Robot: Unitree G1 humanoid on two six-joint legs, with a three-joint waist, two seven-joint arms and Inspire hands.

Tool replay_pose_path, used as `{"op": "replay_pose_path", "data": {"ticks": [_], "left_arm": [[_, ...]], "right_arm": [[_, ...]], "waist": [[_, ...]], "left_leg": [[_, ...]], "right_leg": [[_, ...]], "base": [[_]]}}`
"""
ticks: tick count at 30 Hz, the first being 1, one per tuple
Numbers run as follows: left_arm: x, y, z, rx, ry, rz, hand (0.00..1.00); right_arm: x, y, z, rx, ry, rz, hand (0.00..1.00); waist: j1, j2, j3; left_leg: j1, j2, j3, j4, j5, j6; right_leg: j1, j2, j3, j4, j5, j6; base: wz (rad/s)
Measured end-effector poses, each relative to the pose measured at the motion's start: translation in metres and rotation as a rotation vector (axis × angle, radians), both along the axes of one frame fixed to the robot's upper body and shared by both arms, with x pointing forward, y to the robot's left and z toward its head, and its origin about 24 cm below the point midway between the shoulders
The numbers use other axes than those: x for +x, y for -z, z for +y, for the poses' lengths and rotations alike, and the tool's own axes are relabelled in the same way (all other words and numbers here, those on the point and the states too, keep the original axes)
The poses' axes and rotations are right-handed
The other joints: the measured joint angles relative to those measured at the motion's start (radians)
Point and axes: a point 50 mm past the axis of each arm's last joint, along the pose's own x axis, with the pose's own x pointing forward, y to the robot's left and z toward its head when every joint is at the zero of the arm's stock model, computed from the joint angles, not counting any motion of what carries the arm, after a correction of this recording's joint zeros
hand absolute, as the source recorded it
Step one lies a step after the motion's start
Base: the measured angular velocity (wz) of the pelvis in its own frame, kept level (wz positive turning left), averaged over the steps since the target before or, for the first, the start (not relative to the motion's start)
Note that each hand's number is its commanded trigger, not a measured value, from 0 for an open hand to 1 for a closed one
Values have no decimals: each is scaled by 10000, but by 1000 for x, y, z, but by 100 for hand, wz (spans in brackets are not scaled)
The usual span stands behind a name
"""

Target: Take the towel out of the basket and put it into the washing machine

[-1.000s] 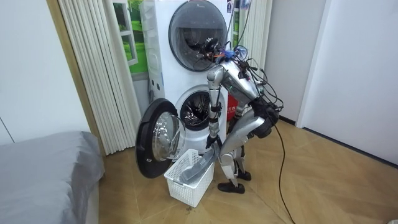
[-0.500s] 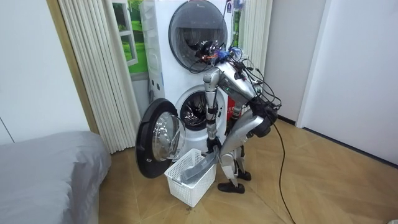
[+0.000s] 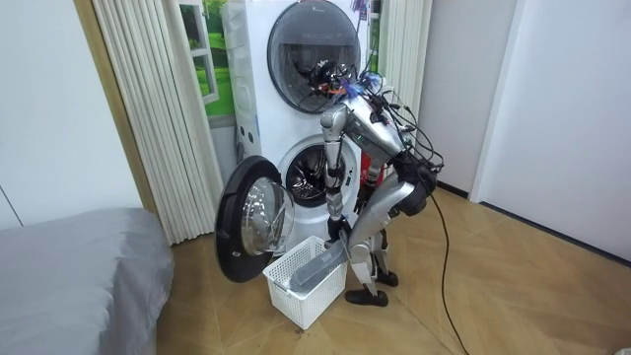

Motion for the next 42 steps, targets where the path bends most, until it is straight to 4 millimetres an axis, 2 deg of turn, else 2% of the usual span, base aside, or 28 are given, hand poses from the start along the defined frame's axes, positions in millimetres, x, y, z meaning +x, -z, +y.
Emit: {"op": "replay_pose_path", "data": {"ticks": [11, 19, 21, 22, 25, 28, 34, 40, 42], "left_arm": [[-19, 19, -9, -743, -226, 252, 100], [-27, 24, -19, -2779, -869, -304, 100], [-27, 21, -19, -3299, -1030, -753, 100], [-26, 18, -18, -3578, -1122, -1058, 100], [-21, 7, -23, -4628, -1380, -1970, 100], [-18, -1, -22, -5934, -2170, -2638, 100], [-16, -13, -31, -8341, -3311, -2863, 100], [-29, -1, -41, -11564, -5232, -681, 100], [-34, 3, -44, -12608, -5754, 96, 100]], "right_arm": [[-32, 33, -13, -195, 675, 1472, 0], [-56, 50, -24, -441, 1230, 2062, 0], [-59, 51, -26, -435, 1335, 2013, 0], [-59, 51, -27, -438, 1355, 1932, 0], [-62, 52, -34, -592, 1452, 1957, 0], [-64, 53, -37, -909, 1265, 1930, 0], [-67, 52, -37, -1446, 870, 1660, 0], [-71, 54, -30, -1485, 560, 1602, 0], [-69, 52, -28, -1528, 502, 1420, 0]], "waist": [[283, -9, -11], [906, 74, -56], [1024, 133, -83], [1074, 197, -130], [1263, 262, -154], [1339, 273, -163], [1519, 278, -176], [1562, 284, -421], [1622, 268, -441]], "left_leg": [[1794, 6, 184, -451, 15, -31], [3246, -12, 165, -1012, 34, -87], [3596, -26, 165, -1160, 40, -93], [3696, -30, 163, -1230, 42, -94], [3983, -108, 142, -1451, 93, -104], [4230, -201, 155, -1643, 135, -99], [4365, -302, 175, -1818, 221, -105], [4503, -335, 151, -1832, 226, -100], [4606, -335, 146, -1877, 228, -104]], "right_leg": [[1691, -12, 76, -385, 4, 5], [3192, 60, 62, -1082, 89, 59], [3554, 64, 53, -1263, 113, 79], [3681, 63, 21, -1355, 122, 88], [3972, 20, -18, -1535, 135, 103], [4173, -81, -67, -1603, 120, 121], [4258, -186, -118, -1698, 110, 134], [4424, -212, -141, -1739, 106, 140], [4533, -211, -155, -1751, 105, 140]], "base": [[-2], [0], [0], [0], [6], [6], [2], [1], [0]]}}
